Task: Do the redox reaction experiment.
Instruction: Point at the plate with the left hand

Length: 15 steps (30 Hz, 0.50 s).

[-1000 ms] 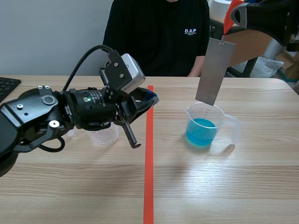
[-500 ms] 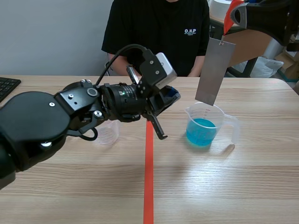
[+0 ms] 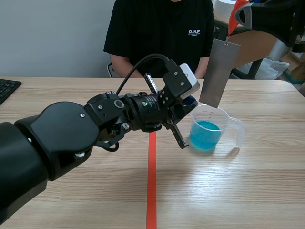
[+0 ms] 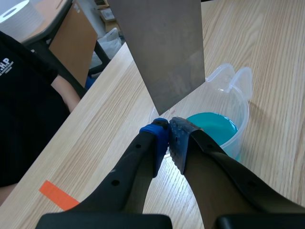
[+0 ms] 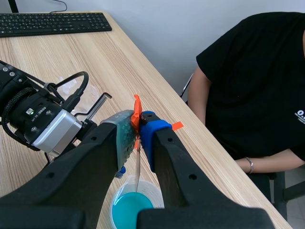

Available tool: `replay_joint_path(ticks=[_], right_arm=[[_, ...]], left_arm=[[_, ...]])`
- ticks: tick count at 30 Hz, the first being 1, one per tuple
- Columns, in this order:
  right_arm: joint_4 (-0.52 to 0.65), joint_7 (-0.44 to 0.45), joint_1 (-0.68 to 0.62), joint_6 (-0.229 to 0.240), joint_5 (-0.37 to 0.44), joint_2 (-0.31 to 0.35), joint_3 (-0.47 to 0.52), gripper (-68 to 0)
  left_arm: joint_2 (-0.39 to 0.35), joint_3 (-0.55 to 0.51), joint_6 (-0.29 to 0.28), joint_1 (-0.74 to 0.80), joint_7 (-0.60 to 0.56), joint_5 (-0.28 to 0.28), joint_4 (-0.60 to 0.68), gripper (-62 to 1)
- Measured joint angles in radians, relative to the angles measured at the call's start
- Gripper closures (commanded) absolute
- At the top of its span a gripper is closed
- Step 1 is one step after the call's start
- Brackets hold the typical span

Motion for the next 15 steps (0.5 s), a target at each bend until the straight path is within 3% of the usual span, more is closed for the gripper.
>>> replay_joint_path(ticks=[4, 15], right_arm=[[0.000, 0.000, 0.000, 0.000, 0.000, 0.000, 0.000, -1.5], [0.000, 0.000, 0.000, 0.000, 0.000, 0.000, 0.000, -1.5]], left_arm=[[0.000, 0.000, 0.042, -0.001, 0.002, 0.000, 0.000, -4.7], [-0.005, 0.000, 0.045, 0.000, 0.005, 0.000, 0.000, -4.7]])
